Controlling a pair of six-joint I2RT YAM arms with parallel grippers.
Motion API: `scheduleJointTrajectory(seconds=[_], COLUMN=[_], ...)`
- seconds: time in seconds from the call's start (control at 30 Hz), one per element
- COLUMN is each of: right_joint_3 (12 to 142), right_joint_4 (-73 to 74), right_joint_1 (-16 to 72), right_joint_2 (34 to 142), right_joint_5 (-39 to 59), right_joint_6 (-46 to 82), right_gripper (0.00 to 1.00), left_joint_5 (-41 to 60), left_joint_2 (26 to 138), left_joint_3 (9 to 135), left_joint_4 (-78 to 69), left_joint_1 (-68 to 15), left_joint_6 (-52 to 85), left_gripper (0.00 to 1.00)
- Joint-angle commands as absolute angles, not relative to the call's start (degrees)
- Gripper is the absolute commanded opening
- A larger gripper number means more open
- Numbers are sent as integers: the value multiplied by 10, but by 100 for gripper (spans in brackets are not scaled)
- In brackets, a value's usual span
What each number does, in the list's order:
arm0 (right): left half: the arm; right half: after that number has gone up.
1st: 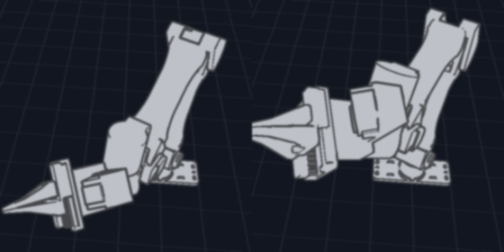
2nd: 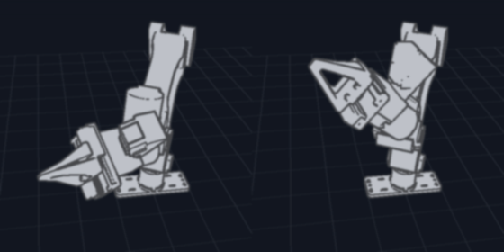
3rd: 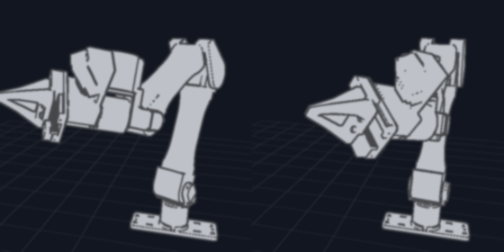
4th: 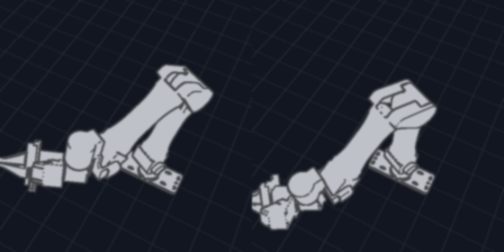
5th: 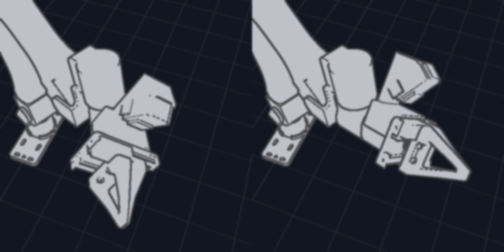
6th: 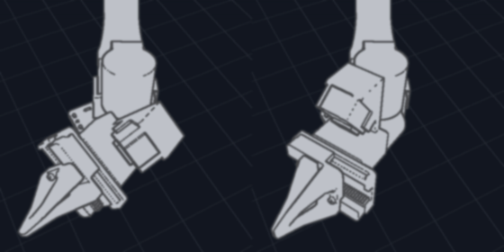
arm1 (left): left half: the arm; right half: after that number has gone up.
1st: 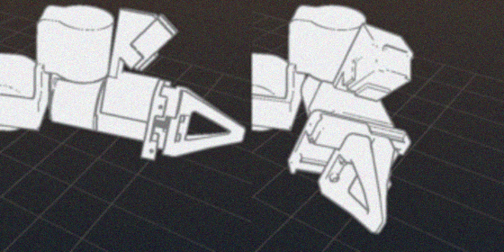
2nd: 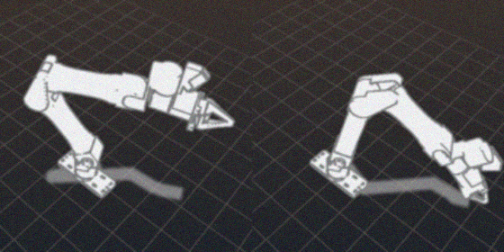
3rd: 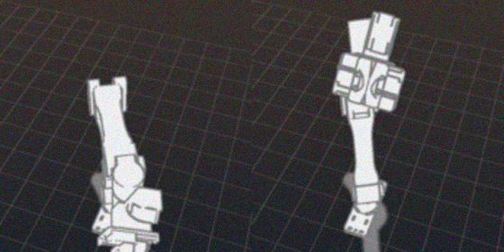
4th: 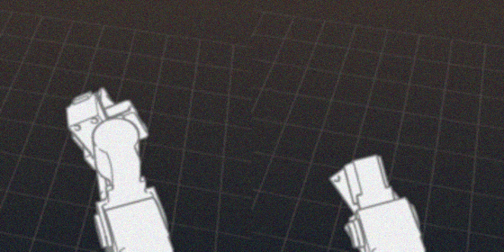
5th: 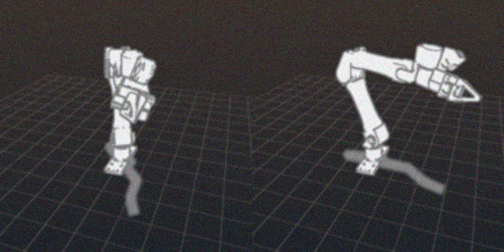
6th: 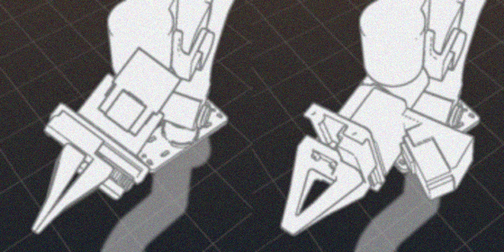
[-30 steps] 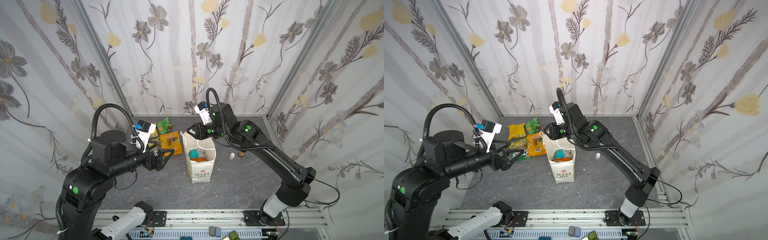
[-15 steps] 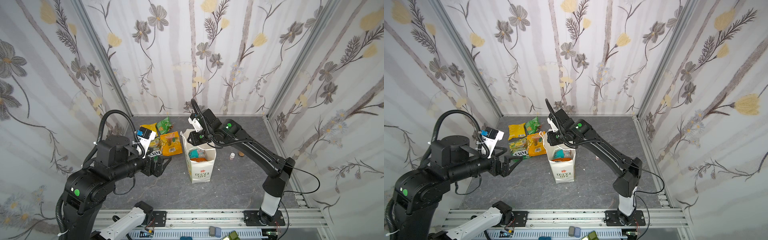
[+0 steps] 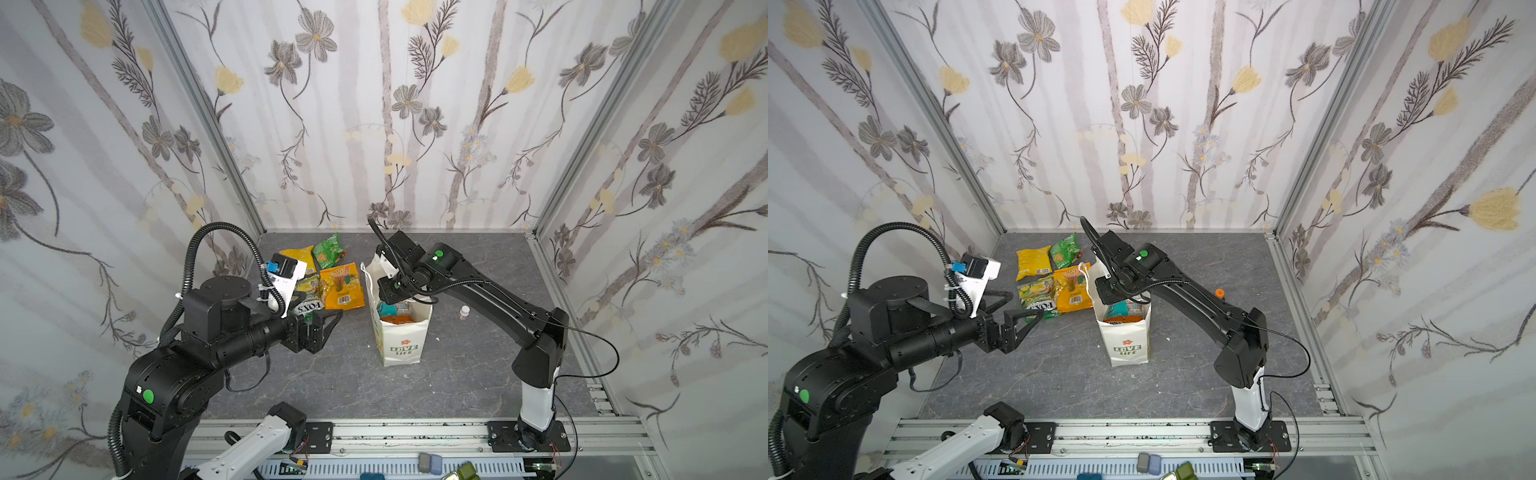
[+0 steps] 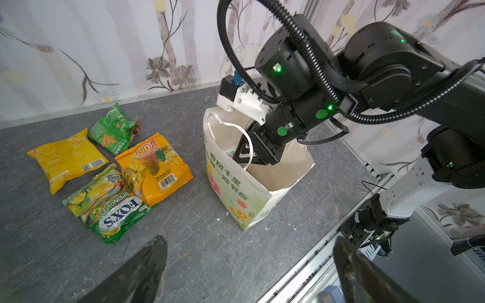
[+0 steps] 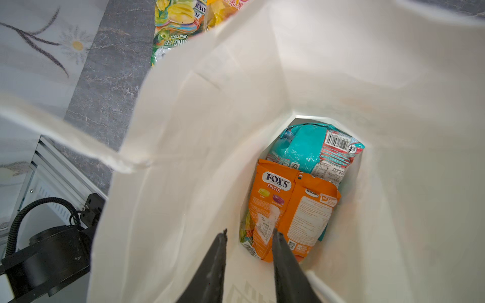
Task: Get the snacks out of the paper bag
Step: 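Move the right gripper over the bag and lower it inside, then pinch the top edge of the orange FOX'S packet with the right gripper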
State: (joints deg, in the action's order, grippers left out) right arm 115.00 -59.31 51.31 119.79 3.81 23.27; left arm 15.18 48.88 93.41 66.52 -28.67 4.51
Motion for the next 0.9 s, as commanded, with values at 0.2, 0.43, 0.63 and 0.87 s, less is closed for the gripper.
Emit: scheduleJointTrajectory(seconds=[0.2, 0.43, 0.63, 0.87], right_joint_3=[1084, 1056, 1034, 994], right_joint_4=[-559, -528, -503, -468], right_joint_1=[516, 516, 515, 516], right_joint_2=[1211, 1225, 1239, 1251], right_joint_5=[29, 29, 9, 34], right_joint_6=[227, 227, 224, 215], right_gripper=[36, 46, 59, 68], left_joint_5=[149, 146, 144, 139], left_joint_2=[460, 458, 456, 453], left_joint_3=[924, 921, 918, 911], left_joint_4=[602, 600, 600, 600], left_joint_1=[-287, -287, -287, -286], left_joint_6=[57, 68, 74, 77], left_gripper=[100, 100, 100, 100])
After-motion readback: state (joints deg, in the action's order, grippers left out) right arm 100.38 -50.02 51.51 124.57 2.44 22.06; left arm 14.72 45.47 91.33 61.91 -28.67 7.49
